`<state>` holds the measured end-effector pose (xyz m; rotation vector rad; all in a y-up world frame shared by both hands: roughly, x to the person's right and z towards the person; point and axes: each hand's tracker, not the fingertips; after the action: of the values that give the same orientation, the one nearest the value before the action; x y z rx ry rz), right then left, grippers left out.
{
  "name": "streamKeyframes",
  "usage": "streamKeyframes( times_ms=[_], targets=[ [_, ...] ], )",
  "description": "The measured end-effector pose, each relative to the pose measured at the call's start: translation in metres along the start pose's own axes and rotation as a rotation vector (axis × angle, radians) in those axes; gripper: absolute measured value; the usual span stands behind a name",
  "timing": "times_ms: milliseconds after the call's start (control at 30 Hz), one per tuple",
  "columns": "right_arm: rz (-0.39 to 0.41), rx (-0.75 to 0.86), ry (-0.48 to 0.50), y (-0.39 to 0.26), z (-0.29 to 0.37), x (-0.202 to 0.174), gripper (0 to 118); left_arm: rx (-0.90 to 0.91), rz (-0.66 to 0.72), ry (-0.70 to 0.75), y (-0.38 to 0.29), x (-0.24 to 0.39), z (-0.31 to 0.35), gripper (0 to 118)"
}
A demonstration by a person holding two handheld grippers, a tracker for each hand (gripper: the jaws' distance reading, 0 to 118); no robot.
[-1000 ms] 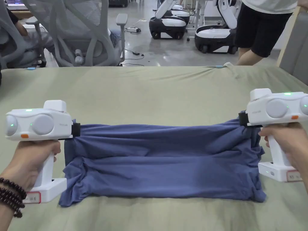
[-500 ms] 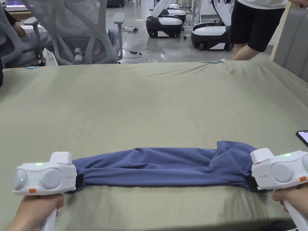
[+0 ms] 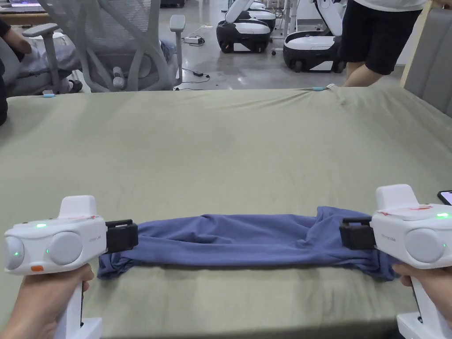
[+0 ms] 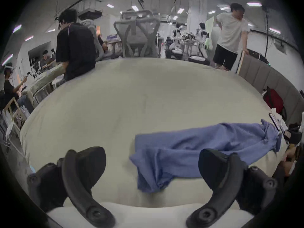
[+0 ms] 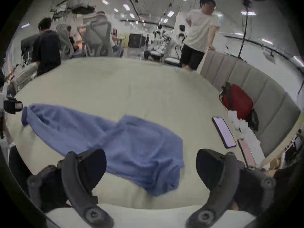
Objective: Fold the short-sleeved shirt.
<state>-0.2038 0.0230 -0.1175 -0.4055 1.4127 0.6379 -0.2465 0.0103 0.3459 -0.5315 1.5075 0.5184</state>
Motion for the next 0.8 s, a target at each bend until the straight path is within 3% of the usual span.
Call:
streamKeyframes(
  times_ms=[33,67,100,133,167,233,433,500,600,667,800],
  targets=[
    [0.006,0.025,0.007,0.003,0.000,-0.008,101,0.014,-0.017,0.014,0.003,0.002,0.002,110],
    [0.007,0.038,0.009,0.004,0.000,-0.014,84,0.028,-0.021,0.025,0.004,0.006,0.003,97],
    [0.004,0.046,0.003,0.004,0.000,-0.022,59,0.042,-0.031,0.027,0.005,0.008,0.004,72],
    [0.008,0.053,0.001,0.004,-0.001,-0.028,22,0.057,-0.038,0.025,0.004,0.008,0.004,23],
    [0.007,0.057,0.000,0.004,-0.002,-0.033,7,0.057,-0.032,0.023,0.002,0.008,0.002,0],
    [0.007,0.060,0.007,0.002,-0.004,-0.042,0,0.055,-0.007,-0.003,-0.002,0.009,0.002,0],
    [0.033,0.068,0.021,0.005,-0.003,-0.052,0,0.046,-0.009,-0.057,-0.007,0.000,0.005,0],
    [0.031,0.073,0.033,0.005,-0.002,-0.052,0,0.053,0.081,-0.123,-0.005,-0.011,0.006,4],
    [0.036,0.069,0.047,0.005,0.004,-0.053,0,-0.011,0.285,-0.320,-0.005,-0.040,-0.009,115],
    [0.045,0.069,0.052,0.004,0.005,-0.054,0,-0.056,0.365,-0.390,-0.010,-0.052,-0.022,105],
    [0.049,0.061,0.070,0.002,0.005,-0.057,0,-0.082,0.442,-0.409,-0.011,-0.069,-0.056,107]
  ],
)
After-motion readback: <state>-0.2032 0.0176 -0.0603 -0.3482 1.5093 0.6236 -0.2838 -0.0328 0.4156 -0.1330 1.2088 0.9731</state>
